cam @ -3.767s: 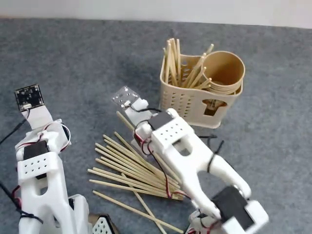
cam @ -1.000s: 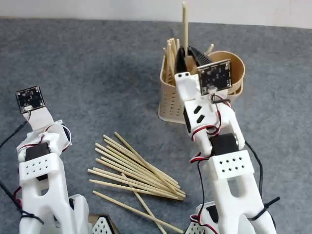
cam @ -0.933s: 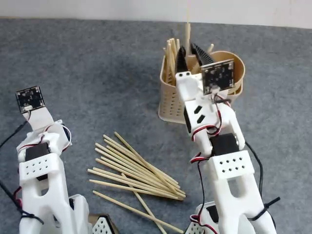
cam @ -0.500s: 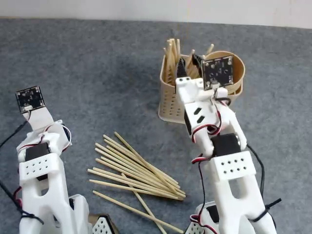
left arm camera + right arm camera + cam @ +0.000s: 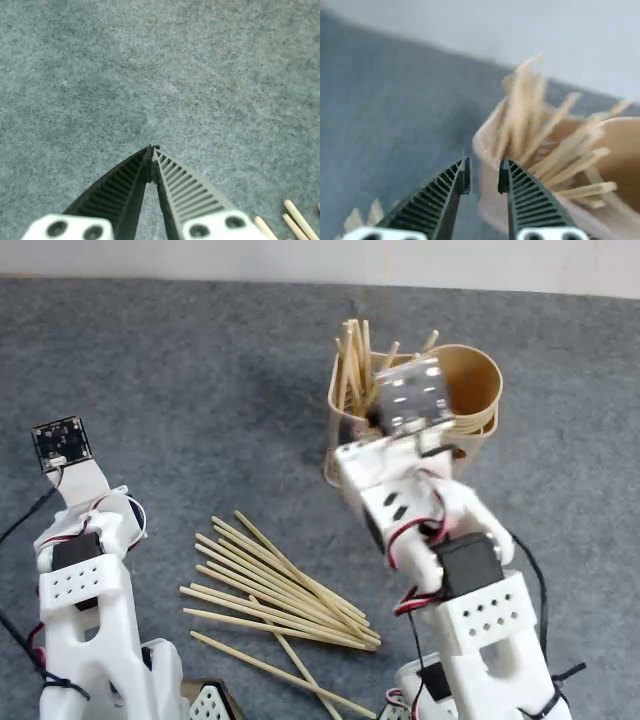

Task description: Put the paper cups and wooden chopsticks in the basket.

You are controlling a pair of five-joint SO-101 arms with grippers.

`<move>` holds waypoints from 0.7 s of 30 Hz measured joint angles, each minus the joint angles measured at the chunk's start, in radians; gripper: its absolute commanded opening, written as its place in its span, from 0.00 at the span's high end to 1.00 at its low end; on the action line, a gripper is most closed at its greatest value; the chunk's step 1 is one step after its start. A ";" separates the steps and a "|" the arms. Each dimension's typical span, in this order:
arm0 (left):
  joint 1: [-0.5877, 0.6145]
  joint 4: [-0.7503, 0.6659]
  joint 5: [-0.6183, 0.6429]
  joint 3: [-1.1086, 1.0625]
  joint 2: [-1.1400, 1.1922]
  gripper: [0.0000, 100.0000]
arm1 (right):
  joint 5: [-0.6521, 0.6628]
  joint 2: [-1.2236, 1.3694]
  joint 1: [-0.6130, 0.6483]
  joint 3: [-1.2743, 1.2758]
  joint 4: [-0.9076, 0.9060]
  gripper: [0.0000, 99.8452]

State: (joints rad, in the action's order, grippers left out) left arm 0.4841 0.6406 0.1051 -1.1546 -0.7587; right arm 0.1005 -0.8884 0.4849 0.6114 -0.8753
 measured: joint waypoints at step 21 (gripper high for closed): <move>0.087 0.000 0.000 0.000 0.000 0.99 | 0.080 -0.002 0.539 0.336 -0.307 0.89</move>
State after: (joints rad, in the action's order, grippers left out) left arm 0.5715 0.6406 0.1051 -1.1546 -0.7587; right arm 0.1803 -0.8899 1.0234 0.9475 -1.1822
